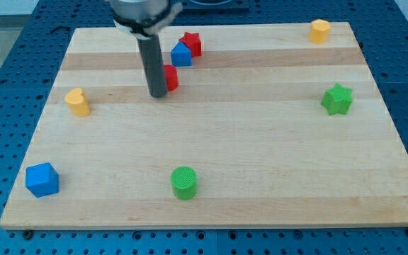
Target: Move red circle slightly right
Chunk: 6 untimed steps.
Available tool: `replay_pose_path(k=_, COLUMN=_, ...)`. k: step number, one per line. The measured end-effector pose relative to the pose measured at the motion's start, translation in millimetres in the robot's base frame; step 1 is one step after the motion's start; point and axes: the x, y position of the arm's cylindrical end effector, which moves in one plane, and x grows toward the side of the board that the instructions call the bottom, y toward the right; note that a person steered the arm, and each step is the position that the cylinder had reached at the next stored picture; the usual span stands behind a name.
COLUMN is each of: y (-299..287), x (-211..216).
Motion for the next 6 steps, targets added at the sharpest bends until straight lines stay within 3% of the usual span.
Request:
replay_pose_path(k=2, y=-35, x=7)
replay_pose_path(k=3, y=-46, x=-9)
replay_pose_path(k=5, y=19, x=-39)
replay_pose_path(k=6, y=17, x=-30)
